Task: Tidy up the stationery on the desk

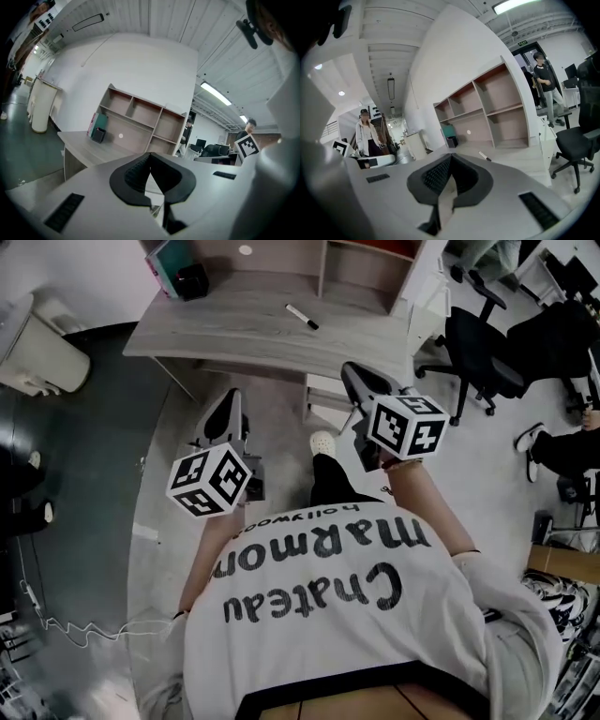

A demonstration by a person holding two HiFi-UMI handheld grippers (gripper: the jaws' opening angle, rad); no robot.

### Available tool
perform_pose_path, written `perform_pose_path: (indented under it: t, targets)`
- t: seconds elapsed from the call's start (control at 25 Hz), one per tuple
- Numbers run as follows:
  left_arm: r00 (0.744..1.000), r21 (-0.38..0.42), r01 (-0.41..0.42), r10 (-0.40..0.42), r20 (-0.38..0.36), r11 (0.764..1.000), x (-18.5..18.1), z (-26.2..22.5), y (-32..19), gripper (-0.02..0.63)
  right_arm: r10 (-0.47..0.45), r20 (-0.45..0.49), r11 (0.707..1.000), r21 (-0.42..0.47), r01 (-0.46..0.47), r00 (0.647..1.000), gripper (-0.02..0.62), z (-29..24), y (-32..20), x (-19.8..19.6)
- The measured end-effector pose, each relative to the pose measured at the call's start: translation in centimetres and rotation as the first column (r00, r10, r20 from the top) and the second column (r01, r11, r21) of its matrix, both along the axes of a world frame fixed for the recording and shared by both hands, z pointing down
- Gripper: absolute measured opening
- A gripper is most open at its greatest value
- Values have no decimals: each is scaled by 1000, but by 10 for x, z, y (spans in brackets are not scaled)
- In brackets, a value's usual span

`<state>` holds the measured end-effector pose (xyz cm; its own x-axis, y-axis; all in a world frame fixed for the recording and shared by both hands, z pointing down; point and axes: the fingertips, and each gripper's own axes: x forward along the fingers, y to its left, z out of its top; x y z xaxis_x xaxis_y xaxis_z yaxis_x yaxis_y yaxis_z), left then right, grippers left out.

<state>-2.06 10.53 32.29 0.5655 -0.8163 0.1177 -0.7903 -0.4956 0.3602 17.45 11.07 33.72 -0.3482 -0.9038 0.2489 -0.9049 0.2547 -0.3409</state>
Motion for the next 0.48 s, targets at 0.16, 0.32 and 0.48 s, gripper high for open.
perform_pose_path:
  t: [0.16, 0.32, 0.48]
  targets:
    - [1000, -52, 17, -16, 6, 999, -7, 18, -10, 15, -17, 26, 999, -48, 18, 1000, 11, 19, -17, -7]
    - [999, -74, 32, -31, 13, 997, -12, 22, -31, 15, -24, 93, 996, -84, 31, 995, 11, 30, -46, -13]
    - [999, -72, 40, -39, 16, 997, -7, 22, -59, 15, -29, 143, 996, -84, 42, 989, 11, 32, -77, -13]
